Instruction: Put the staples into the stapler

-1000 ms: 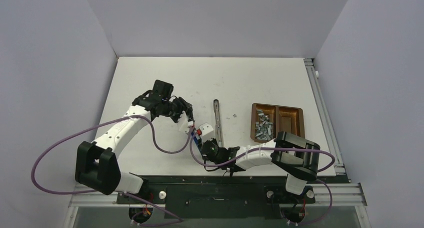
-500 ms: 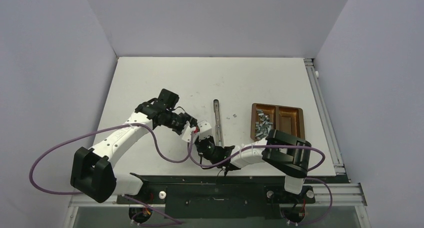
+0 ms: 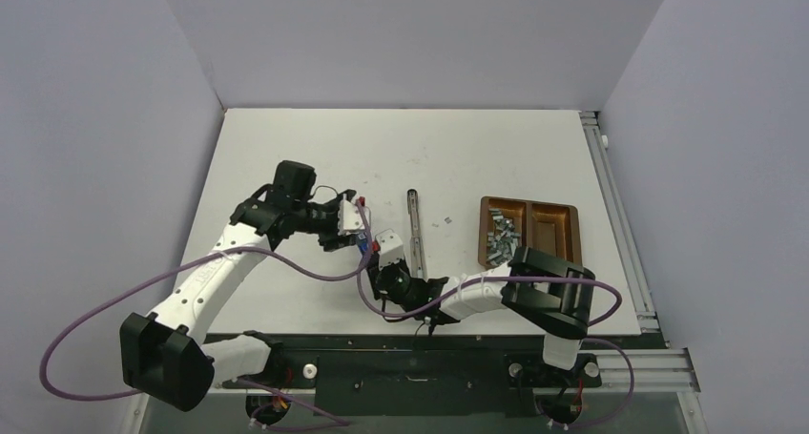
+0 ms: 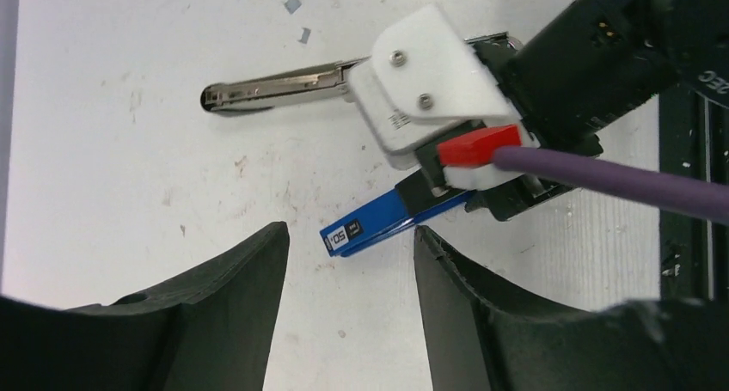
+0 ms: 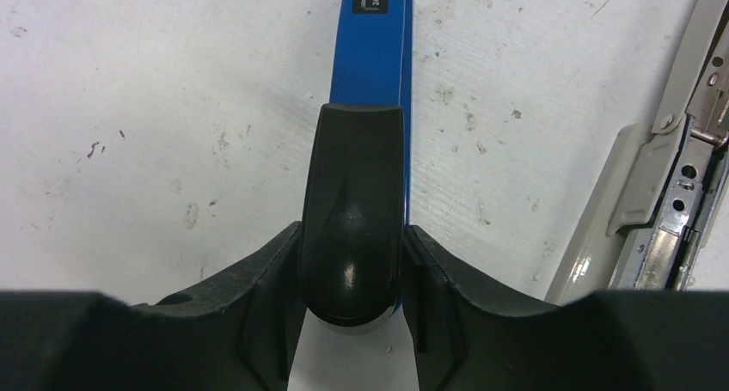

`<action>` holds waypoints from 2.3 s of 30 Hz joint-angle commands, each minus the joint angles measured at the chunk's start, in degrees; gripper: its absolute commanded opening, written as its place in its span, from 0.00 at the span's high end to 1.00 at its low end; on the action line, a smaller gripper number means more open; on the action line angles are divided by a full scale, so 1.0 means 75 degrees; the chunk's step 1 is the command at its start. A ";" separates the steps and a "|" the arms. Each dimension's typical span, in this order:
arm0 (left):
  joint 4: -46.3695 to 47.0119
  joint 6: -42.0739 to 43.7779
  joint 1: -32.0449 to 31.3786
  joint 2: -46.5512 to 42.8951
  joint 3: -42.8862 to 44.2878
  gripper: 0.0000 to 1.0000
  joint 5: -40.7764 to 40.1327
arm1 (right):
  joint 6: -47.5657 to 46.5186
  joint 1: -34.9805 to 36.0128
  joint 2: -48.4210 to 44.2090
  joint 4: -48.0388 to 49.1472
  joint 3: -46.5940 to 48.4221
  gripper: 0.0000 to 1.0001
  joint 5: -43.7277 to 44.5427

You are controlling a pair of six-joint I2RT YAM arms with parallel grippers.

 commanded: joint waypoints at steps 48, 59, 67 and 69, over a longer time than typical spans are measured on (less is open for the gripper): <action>-0.0485 -0.1175 -0.0119 0.3697 0.3569 0.26 -0.1667 | 0.0979 -0.0617 -0.2143 -0.2298 -0.1081 0.62 0.0437; -0.0486 0.0486 -0.0091 0.4272 0.3403 0.26 -0.1824 | 0.0348 -0.0620 -0.2586 -0.2111 -0.1353 0.85 -0.0122; 0.0005 0.1160 -0.0097 0.4540 0.2715 0.26 -0.1824 | 0.0146 -0.0611 -0.2940 -0.2282 -0.1535 0.88 -0.0467; 0.0163 0.1354 -0.0117 0.4617 0.2617 0.26 -0.1768 | 0.0090 -0.0611 -0.2975 -0.2312 -0.1557 0.88 -0.0527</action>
